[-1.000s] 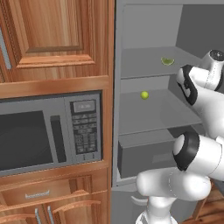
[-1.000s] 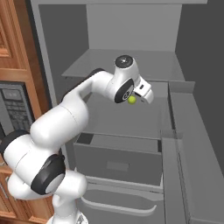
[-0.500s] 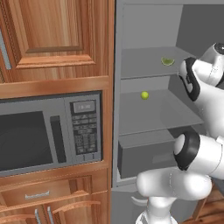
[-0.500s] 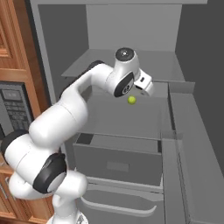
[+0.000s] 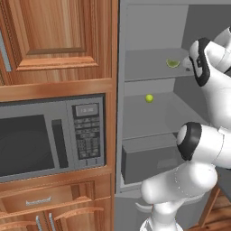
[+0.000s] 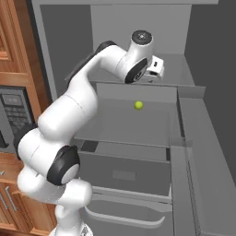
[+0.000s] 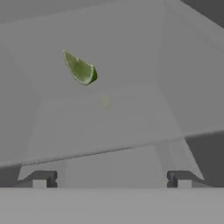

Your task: Take the lemon wedge from the fridge and place it on the plate with fish on the dining counter.

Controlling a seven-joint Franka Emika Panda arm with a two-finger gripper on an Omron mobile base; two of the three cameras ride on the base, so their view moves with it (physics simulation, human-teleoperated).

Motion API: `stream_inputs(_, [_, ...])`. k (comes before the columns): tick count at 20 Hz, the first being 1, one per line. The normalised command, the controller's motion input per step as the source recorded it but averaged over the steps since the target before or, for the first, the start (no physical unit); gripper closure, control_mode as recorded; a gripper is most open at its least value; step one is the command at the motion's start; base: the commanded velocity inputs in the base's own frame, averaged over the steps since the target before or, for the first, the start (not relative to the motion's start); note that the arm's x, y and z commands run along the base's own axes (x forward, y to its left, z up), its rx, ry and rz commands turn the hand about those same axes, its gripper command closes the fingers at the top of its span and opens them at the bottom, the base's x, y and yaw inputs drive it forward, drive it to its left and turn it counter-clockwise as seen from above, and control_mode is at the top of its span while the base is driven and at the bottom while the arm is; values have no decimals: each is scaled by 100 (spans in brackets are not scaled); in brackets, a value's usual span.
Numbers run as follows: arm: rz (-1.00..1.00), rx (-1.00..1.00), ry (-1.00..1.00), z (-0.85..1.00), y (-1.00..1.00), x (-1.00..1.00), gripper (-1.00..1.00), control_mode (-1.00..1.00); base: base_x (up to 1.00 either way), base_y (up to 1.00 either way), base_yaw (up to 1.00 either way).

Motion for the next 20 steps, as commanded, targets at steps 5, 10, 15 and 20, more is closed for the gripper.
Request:
stream_inputs(5, [17,-14,15,16,8,31,-100,-100,0,0,0])
stream_inputs(10, [0,0,0,-8,0,28,-100,-100,0,0,0])
stream_inputs(15, [0,0,0,-11,0,54,-100,-100,0,0,0])
stream_inputs(20, [0,0,-6,-20,0,35,-100,-100,0,0,0])
